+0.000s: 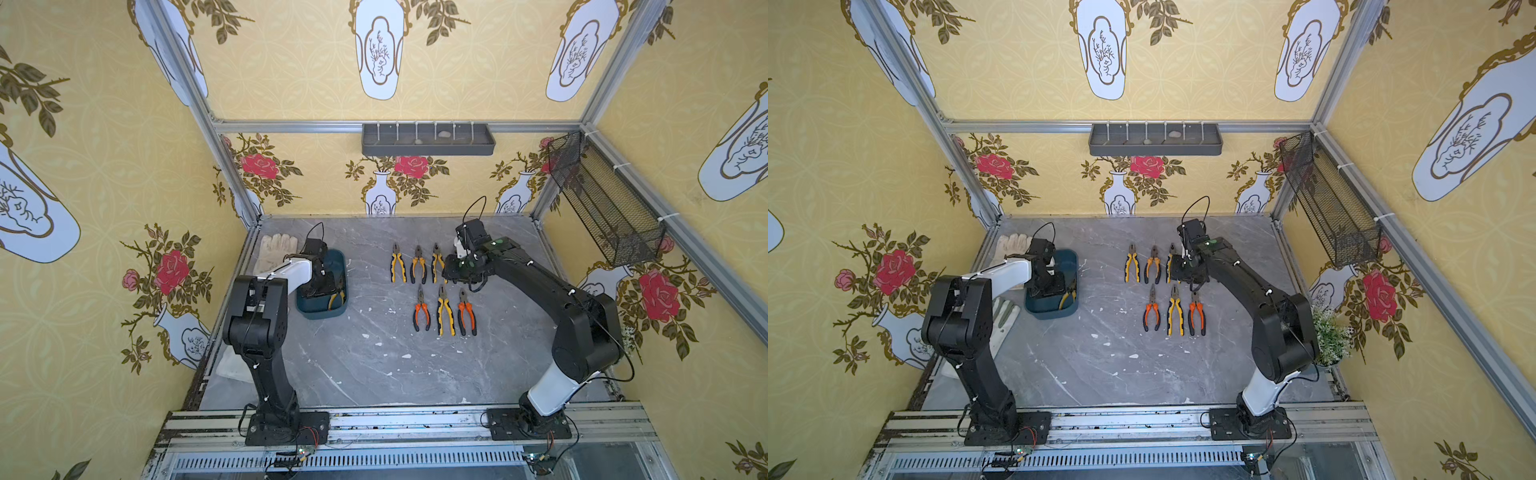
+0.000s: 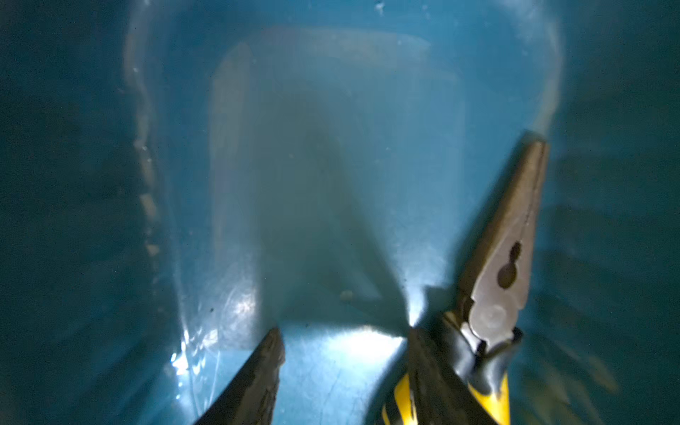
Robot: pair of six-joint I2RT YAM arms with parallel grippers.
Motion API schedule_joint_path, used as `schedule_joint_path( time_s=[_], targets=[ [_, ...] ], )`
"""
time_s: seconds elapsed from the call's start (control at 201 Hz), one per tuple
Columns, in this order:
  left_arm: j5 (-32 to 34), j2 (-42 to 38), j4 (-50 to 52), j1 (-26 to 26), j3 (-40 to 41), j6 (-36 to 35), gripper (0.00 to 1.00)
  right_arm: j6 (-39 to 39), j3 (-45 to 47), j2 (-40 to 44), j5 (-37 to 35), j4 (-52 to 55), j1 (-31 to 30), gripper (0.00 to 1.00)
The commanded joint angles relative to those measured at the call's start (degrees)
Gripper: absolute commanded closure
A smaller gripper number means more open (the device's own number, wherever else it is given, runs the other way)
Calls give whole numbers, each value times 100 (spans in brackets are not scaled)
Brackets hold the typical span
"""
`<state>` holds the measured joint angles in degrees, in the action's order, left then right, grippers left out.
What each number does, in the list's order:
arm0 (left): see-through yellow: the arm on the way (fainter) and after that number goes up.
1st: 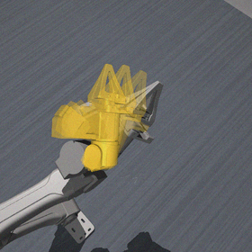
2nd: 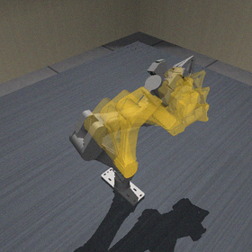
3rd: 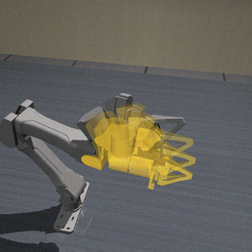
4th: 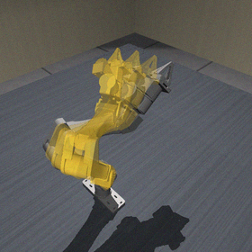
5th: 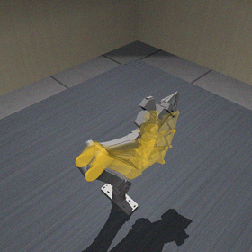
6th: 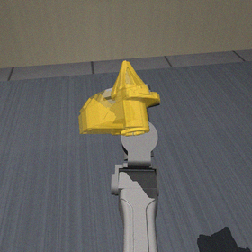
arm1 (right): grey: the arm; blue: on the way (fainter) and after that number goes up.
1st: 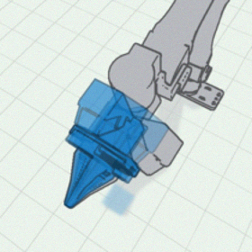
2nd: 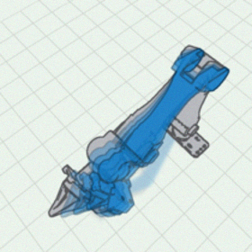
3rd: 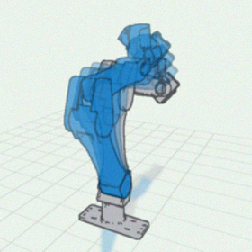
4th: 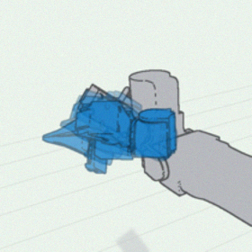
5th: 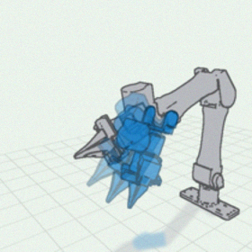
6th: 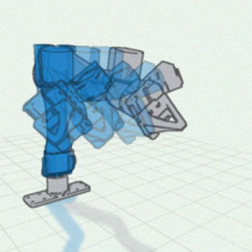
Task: Take the pliers out of the storage box
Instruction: Pick up the pliers from the storage box.
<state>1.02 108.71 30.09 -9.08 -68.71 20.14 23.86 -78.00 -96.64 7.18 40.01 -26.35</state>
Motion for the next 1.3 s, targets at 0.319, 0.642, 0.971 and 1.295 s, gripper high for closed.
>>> schedule_joint_path(
  time_s=[0.319, 0.642, 0.971, 1.295],
  targets=[
    [343, -342, 531, -331, 55, -185, 42, -48, 200, 13, 402, -323, 187, 49],
    [157, -538, 463, -578, 287, -290, 45, -51, 298, 84, 391, -327, 244, 49],
    [46, -620, 473, -718, 339, -300, 44, -39, 375, 120, 416, -354, 244, 49],
    [624, 116, 1070, -1002, 58, -385, 51, -57, 415, 172, 411, -347, 295, 48]
  ],
)
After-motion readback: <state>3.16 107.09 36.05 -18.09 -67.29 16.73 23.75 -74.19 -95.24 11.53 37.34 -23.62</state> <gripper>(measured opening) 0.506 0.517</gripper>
